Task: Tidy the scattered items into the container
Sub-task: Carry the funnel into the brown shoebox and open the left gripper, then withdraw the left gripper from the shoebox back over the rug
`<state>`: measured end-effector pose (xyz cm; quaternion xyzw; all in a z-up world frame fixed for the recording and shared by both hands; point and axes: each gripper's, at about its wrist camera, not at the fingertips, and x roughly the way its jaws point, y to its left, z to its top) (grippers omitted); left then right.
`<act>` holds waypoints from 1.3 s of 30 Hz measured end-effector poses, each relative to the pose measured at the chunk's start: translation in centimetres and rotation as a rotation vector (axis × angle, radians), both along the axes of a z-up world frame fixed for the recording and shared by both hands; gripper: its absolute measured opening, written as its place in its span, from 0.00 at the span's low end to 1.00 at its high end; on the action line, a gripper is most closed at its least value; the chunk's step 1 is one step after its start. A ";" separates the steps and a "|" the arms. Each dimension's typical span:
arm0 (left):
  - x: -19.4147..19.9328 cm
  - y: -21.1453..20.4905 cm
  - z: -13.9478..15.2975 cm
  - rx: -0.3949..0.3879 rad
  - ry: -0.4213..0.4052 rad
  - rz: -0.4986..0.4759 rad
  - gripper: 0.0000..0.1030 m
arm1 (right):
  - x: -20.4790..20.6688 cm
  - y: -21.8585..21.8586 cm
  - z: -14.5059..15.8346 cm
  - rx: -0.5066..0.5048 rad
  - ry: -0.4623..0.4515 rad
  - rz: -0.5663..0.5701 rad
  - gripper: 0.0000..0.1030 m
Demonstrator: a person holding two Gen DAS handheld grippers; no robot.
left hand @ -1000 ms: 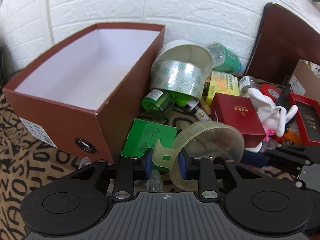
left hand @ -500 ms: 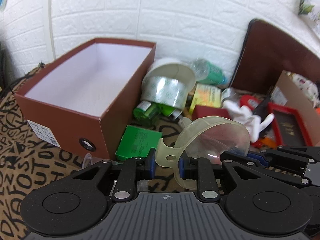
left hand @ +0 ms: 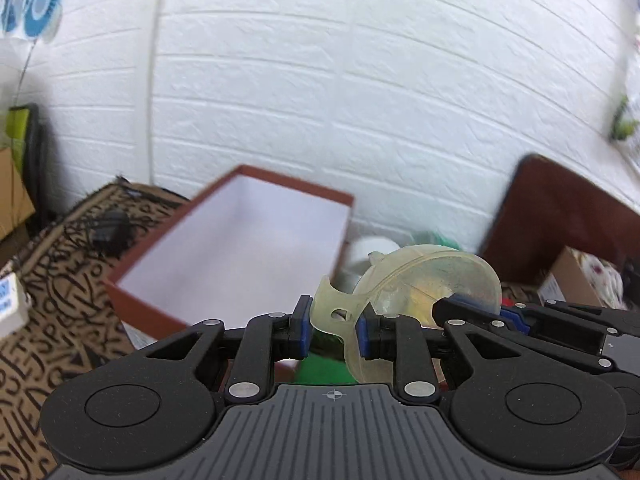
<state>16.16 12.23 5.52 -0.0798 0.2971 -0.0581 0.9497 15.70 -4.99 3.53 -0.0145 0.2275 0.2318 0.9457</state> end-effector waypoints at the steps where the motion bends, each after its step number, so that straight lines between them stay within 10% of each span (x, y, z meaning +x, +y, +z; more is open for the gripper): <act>1: 0.6 0.6 0.2 0.000 0.000 0.013 0.20 | 0.8 0.5 0.2 0.006 -0.003 0.008 0.09; 27: 12.1 8.8 -8.0 0.089 0.180 0.125 0.24 | 12.0 10.0 -6.7 -0.127 0.114 0.126 0.11; 32: 11.5 8.7 -7.4 0.107 0.152 0.131 0.61 | 11.8 10.2 -6.3 -0.159 0.059 0.103 0.73; 35: 10.8 9.3 -6.7 0.069 0.144 0.148 0.94 | 11.6 9.5 -5.9 -0.158 0.032 0.086 0.83; 39: 9.4 8.8 -5.8 0.059 0.132 0.153 1.00 | 10.5 8.5 -4.9 -0.118 0.017 0.079 0.97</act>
